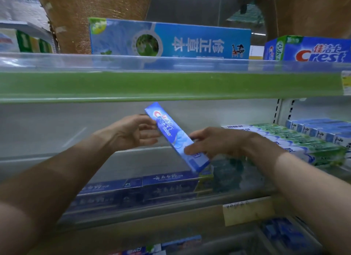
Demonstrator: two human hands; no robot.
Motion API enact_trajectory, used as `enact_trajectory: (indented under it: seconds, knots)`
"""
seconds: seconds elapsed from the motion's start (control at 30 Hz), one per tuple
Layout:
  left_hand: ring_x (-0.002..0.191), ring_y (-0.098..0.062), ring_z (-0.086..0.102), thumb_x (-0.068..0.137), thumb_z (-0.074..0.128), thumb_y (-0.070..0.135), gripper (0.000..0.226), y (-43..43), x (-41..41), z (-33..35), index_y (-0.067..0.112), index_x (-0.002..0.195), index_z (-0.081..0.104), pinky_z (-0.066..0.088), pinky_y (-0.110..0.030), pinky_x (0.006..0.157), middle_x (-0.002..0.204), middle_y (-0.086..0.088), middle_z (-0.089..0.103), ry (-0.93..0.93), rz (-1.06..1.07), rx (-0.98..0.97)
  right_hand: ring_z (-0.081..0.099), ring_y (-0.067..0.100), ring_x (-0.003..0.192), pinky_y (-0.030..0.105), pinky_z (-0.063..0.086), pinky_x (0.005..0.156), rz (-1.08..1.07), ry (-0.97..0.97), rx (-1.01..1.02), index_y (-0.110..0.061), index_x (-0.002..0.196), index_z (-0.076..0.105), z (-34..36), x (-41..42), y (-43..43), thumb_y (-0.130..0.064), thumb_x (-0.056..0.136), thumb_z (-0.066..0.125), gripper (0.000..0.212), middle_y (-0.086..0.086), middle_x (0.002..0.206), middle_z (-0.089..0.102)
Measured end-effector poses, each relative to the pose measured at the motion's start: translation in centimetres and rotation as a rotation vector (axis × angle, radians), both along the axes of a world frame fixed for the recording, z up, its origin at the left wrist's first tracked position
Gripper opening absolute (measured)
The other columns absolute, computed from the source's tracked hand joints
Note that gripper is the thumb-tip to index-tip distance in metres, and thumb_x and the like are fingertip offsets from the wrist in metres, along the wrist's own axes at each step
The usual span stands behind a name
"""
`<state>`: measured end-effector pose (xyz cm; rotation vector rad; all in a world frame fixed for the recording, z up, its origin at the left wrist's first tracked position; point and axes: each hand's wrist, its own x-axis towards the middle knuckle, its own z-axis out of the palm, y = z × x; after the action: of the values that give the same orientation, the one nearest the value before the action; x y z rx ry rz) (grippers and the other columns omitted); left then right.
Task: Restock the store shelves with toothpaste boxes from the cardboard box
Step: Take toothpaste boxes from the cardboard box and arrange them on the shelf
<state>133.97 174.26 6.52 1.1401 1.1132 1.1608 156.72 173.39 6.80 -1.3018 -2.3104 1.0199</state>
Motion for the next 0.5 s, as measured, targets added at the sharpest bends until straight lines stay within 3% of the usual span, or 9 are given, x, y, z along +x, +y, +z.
enact_trajectory:
  seconds: [0.07,0.13,0.23,0.3,0.4,0.5]
  knots:
    - [0.071,-0.018,0.068,0.088,0.055,0.003,0.018,-0.3,-1.4,-0.1,0.02,0.093,0.057,0.059,-0.034,0.061,0.087,-0.003,0.068,0.031,0.025,0.064,0.062,0.015,0.082,0.03,0.05,0.075,-0.023,-0.17,0.184,-0.027,0.125,0.058,1.2,0.1,0.9,-0.021,0.088,0.065,0.038,-0.003,0.093,0.065]
    - [0.067,-0.017,0.069,0.084,0.062,0.002,0.021,-0.7,-2.3,0.2,0.02,0.095,0.059,0.059,-0.034,0.06,0.082,-0.003,0.07,0.182,0.007,0.087,0.063,0.02,0.088,0.033,0.052,0.08,-0.051,-0.284,0.304,-0.028,0.13,0.054,1.8,-0.5,2.0,-0.017,0.086,0.063,0.046,0.0,0.104,0.063]
    - [0.074,-0.016,0.067,0.077,0.075,0.009,0.024,-1.3,-2.8,0.5,0.019,0.094,0.062,0.057,-0.031,0.065,0.091,-0.006,0.069,0.581,0.063,0.076,0.063,0.024,0.09,0.033,0.052,0.082,-0.131,-0.273,0.402,-0.015,0.122,0.062,1.0,-1.3,4.0,-0.01,0.085,0.063,0.038,0.008,0.112,0.067]
    - [0.077,-0.016,0.062,0.082,0.073,0.017,0.017,-1.4,-2.3,0.4,0.017,0.094,0.061,0.053,-0.029,0.066,0.092,-0.006,0.066,0.833,0.145,0.081,0.065,0.026,0.094,0.036,0.054,0.085,-0.175,-0.298,0.433,-0.013,0.113,0.066,0.1,-1.6,5.4,-0.011,0.083,0.063,0.031,0.01,0.109,0.069]
    - [0.077,-0.023,0.061,0.08,0.073,0.029,0.034,-0.6,-0.8,-0.3,0.011,0.104,0.056,0.047,-0.029,0.064,0.093,-0.009,0.064,1.05,0.275,0.16,0.065,0.027,0.094,0.037,0.054,0.083,-0.189,-0.361,0.429,-0.014,0.111,0.067,-0.5,-1.5,6.8,-0.01,0.082,0.061,0.03,0.01,0.106,0.069]
    - [0.104,-0.029,0.058,0.084,0.064,0.044,0.043,-0.1,0.9,-1.2,0.018,0.116,0.052,0.043,-0.031,0.079,0.115,-0.009,0.061,1.46,0.4,0.248,0.06,0.026,0.106,0.03,0.047,0.086,-0.218,-0.438,0.488,-0.016,0.121,0.065,-0.4,-0.8,7.6,-0.007,0.085,0.057,0.038,0.009,0.12,0.064]
